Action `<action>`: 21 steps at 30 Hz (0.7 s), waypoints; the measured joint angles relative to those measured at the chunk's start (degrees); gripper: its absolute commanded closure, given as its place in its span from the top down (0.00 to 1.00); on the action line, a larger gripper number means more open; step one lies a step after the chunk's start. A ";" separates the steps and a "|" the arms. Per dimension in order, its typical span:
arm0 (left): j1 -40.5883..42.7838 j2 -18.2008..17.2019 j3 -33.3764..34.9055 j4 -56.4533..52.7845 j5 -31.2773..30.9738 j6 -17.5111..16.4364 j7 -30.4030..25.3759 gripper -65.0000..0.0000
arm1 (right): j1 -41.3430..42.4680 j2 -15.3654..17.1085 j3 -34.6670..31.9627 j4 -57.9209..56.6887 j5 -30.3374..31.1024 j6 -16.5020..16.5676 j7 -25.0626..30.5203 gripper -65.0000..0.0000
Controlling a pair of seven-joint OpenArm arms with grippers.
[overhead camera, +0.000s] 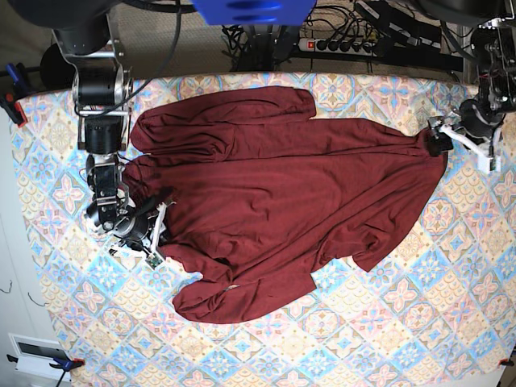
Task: Layout the t-shirt on the table in an organized manner, then fold the t-shirt properly
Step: 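Release the shirt with the left gripper and move it to the hem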
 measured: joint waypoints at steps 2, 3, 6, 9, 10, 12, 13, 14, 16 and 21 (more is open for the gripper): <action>0.13 1.46 -2.78 0.02 -0.13 -0.20 0.57 0.88 | 3.23 -0.39 -0.04 -3.61 -1.49 -0.79 0.22 0.21; 0.02 2.10 -4.11 0.02 -0.09 -0.20 0.61 0.88 | 4.24 -0.42 -0.04 -5.14 -1.33 -1.01 1.57 0.21; -0.37 2.97 -7.61 0.02 -0.07 -0.20 0.57 0.88 | 5.07 0.20 -0.07 -7.98 -0.96 -0.48 3.56 0.22; -0.39 2.97 -8.44 0.33 -2.40 0.24 0.39 0.88 | 4.35 2.93 -0.09 -10.23 0.81 0.20 6.36 0.22; -0.37 3.02 -8.33 1.03 -3.93 0.07 0.48 0.88 | 4.55 3.48 -0.02 -10.73 0.55 0.17 6.36 0.22; -1.20 3.13 -8.17 3.30 -5.55 -0.15 0.39 0.88 | 6.12 3.76 0.07 -11.76 -0.26 -0.20 4.66 0.22; -1.99 3.17 -8.17 4.13 -5.51 -0.20 0.96 0.88 | 6.91 3.65 0.04 -12.15 -1.51 -0.26 4.22 0.22; -2.78 3.63 -8.17 4.70 -5.51 -0.17 0.83 0.88 | 7.45 3.56 -0.04 -12.57 -1.31 -0.37 4.04 0.22; -4.20 4.24 -8.22 5.16 -5.51 -0.22 0.22 0.88 | 7.82 3.61 0.02 -13.22 -1.16 -0.35 4.31 0.22; -7.52 5.11 -8.00 4.76 -5.05 -0.13 1.03 0.89 | 7.48 4.20 0.02 -13.88 -0.57 -3.63 4.52 0.22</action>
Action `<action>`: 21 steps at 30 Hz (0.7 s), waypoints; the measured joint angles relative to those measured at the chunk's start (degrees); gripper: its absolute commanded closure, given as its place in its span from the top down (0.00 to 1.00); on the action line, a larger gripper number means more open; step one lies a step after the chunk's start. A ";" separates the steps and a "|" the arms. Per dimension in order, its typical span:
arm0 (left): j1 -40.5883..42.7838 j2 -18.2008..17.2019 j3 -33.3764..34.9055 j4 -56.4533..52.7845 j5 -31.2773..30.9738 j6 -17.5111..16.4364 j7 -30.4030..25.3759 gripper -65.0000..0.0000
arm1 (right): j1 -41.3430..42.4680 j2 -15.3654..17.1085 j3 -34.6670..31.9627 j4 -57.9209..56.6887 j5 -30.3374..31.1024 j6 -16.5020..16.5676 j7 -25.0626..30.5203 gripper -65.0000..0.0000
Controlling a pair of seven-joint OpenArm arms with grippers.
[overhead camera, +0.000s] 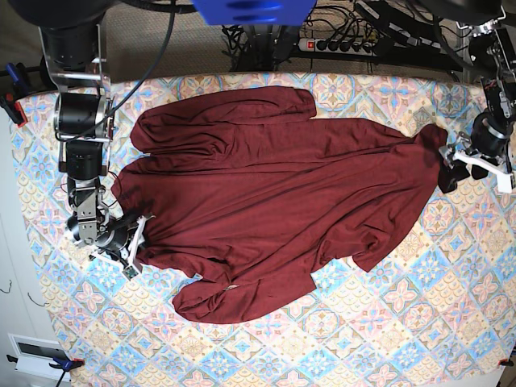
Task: Layout the t-shirt on the table in an organized manner, then fold the t-shirt properly
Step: 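Release the shirt with the left gripper and move it to the hem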
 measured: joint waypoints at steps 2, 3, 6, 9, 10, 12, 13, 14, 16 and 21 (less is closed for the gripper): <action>-2.38 0.44 0.85 -1.20 -0.20 -0.07 -0.44 0.89 | 0.02 0.09 0.24 -0.02 -0.39 -1.29 -0.24 0.22; -3.80 0.59 1.53 -2.36 -0.20 -0.02 -0.68 0.89 | 0.04 0.33 0.26 -0.02 -0.35 -1.09 -0.42 0.22; -7.19 0.70 4.55 -6.60 0.13 -0.13 -0.37 0.89 | -0.02 0.83 0.33 0.22 -0.17 -1.07 -1.73 0.22; -12.63 1.01 7.72 -11.74 0.55 0.15 -0.04 0.89 | -1.36 1.14 0.37 1.55 0.09 -1.27 -1.46 0.21; -14.43 1.01 8.52 -13.03 0.44 0.07 0.07 0.89 | -2.43 1.16 0.42 3.23 0.07 -1.29 -1.22 0.21; -18.18 0.81 10.62 -15.23 0.74 0.17 -0.68 0.89 | -5.33 0.96 0.48 8.13 0.00 -1.77 -1.73 0.21; -19.93 0.72 11.82 -16.33 1.51 -0.09 -0.83 0.89 | -7.10 0.94 0.48 10.71 -0.28 -1.70 -1.95 0.21; -22.03 0.72 12.83 -17.81 1.62 -0.20 -1.03 0.89 | -9.14 0.92 0.48 13.70 -0.17 -1.73 -1.84 0.21; -25.46 1.07 15.91 -21.53 4.66 0.17 -0.76 0.89 | -12.61 1.09 0.52 19.23 -0.35 -1.68 -2.47 0.21; -34.10 5.11 20.72 -29.05 7.87 -0.15 -0.96 0.89 | -19.78 0.48 4.09 30.53 -0.04 -0.68 -2.82 0.21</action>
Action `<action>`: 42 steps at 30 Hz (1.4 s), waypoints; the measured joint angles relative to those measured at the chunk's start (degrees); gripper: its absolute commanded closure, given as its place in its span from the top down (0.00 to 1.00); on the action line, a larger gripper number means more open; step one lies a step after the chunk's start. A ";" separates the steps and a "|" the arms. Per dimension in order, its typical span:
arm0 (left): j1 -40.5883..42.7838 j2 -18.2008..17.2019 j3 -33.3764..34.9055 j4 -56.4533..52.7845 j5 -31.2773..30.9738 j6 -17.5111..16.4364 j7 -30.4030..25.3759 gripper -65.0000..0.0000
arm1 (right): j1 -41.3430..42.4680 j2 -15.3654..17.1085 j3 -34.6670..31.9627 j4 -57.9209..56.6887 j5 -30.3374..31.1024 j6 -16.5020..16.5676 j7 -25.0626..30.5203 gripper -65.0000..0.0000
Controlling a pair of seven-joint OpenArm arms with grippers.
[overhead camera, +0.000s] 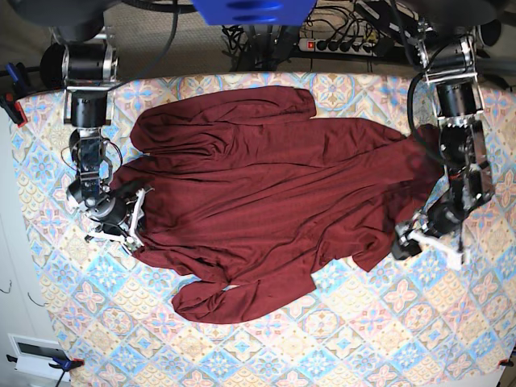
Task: Layout the t-shirt on the table in an organized manner, then fold the t-shirt properly
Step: 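Release the shirt with the left gripper and move it to the hem, then grasp the hem with both grippers and pull it apart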
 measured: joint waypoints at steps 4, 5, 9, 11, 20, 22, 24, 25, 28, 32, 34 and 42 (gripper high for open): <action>-5.55 2.51 4.15 -6.93 5.75 0.15 -2.78 0.89 | -3.67 0.50 4.50 6.95 -0.61 -0.61 -0.63 0.21; -6.69 3.15 5.03 -8.31 6.32 0.13 -4.31 0.89 | -4.79 0.66 4.96 8.92 -0.59 -0.94 -0.31 0.21; -11.63 5.62 11.19 -16.41 12.15 0.07 -8.92 0.89 | -8.63 0.20 4.85 14.47 -0.59 -0.17 -0.87 0.21; -13.42 6.95 12.68 -21.92 14.40 0.09 -11.23 0.89 | -9.60 0.04 4.59 16.98 -0.24 0.04 -0.39 0.21; -19.67 8.11 12.98 -40.15 21.66 0.11 -23.04 0.89 | -10.82 -1.01 4.81 20.70 -0.55 -0.37 -0.61 0.21; -20.94 8.79 12.98 -42.60 24.24 0.15 -23.71 0.86 | -10.84 -1.60 4.63 20.72 -0.33 -0.35 -0.31 0.21; -21.49 9.03 14.93 -43.98 26.73 0.37 -23.74 0.74 | -10.82 -2.08 4.66 20.74 -0.39 -0.37 -0.46 0.21; -21.53 9.05 17.16 -44.11 28.26 0.72 -23.87 0.67 | -10.80 -2.32 4.66 20.74 -0.57 -0.39 -0.46 0.21; -21.49 9.03 22.82 -44.28 27.71 0.94 -25.44 0.34 | -10.73 -3.17 4.72 20.74 -0.50 -0.35 -0.42 0.21; -21.53 8.90 25.62 -44.22 27.02 0.15 -25.68 0.00 | -10.73 -3.48 4.63 20.74 -0.39 -0.37 -0.42 0.21; -21.51 7.96 25.70 -44.24 27.04 0.04 -25.66 0.00 | -10.73 -3.82 4.66 20.74 -0.48 -0.44 -0.48 0.21; -18.40 2.49 24.35 -39.39 24.96 -0.28 -20.57 0.00 | -10.88 -4.44 4.24 21.99 -0.66 -0.50 -0.87 0.21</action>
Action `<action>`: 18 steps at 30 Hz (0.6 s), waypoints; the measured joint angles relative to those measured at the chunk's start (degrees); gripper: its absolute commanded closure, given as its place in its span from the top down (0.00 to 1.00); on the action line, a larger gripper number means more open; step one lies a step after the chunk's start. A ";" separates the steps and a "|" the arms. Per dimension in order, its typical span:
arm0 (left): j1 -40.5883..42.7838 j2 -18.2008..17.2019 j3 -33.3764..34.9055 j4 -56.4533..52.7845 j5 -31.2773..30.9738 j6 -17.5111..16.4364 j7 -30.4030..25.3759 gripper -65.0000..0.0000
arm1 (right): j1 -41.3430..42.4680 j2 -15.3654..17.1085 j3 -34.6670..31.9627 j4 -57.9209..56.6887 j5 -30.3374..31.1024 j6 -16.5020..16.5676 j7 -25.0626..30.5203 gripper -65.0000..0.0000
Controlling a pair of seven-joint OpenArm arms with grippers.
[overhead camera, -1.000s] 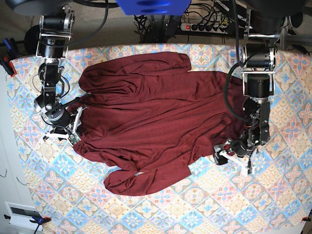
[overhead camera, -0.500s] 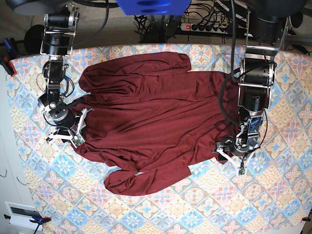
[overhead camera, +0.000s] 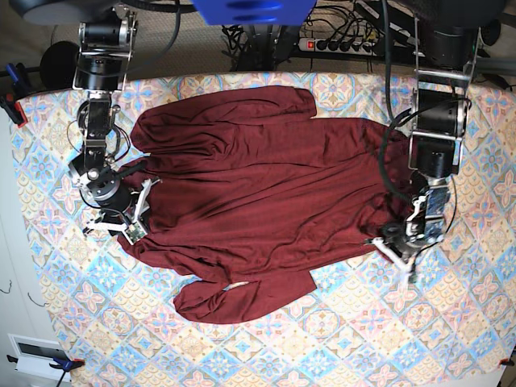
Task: Layout the t-shirt on the table in an organized manner, then fold the t-shirt properly
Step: 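Grasp the hem with both grippers and pull it apart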
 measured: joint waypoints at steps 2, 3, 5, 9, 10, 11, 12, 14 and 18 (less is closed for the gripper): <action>2.27 -2.03 -3.91 2.14 -1.81 -0.04 0.50 0.00 | 0.04 0.48 -2.60 1.16 -0.26 -0.11 -0.42 0.21; 3.17 -2.86 -6.51 2.84 -1.66 0.17 0.63 0.00 | 0.13 0.44 -3.65 1.81 -0.02 0.00 -0.09 0.21; 4.57 -3.98 -11.21 3.48 -1.77 0.52 1.40 0.00 | 0.17 -0.04 -5.62 2.58 0.17 0.33 0.46 0.21; 6.82 -4.90 -18.51 3.54 -1.97 0.74 1.14 0.00 | 0.22 -0.20 -7.93 2.32 0.42 0.35 0.61 0.21; 7.58 -5.16 -19.63 3.65 -2.36 0.31 0.74 0.00 | 0.33 0.07 -8.33 2.01 0.20 0.33 0.44 0.21; 8.11 -5.22 -20.50 3.74 -2.73 0.17 0.00 0.00 | 0.37 0.28 -8.63 1.70 0.04 0.26 0.28 0.21; 8.50 -5.33 -21.38 3.80 -2.84 0.11 -0.22 0.00 | 0.52 0.42 -9.44 1.22 0.09 -0.09 0.09 0.21; 9.03 -5.33 -23.30 3.91 -3.04 -0.13 -0.35 0.00 | 1.73 0.50 -11.45 -0.42 0.02 0.44 -0.15 0.21; 9.64 -5.33 -28.13 3.91 -3.08 -0.20 -0.31 0.00 | 6.95 -0.31 -14.47 -2.99 0.76 5.46 -1.16 0.22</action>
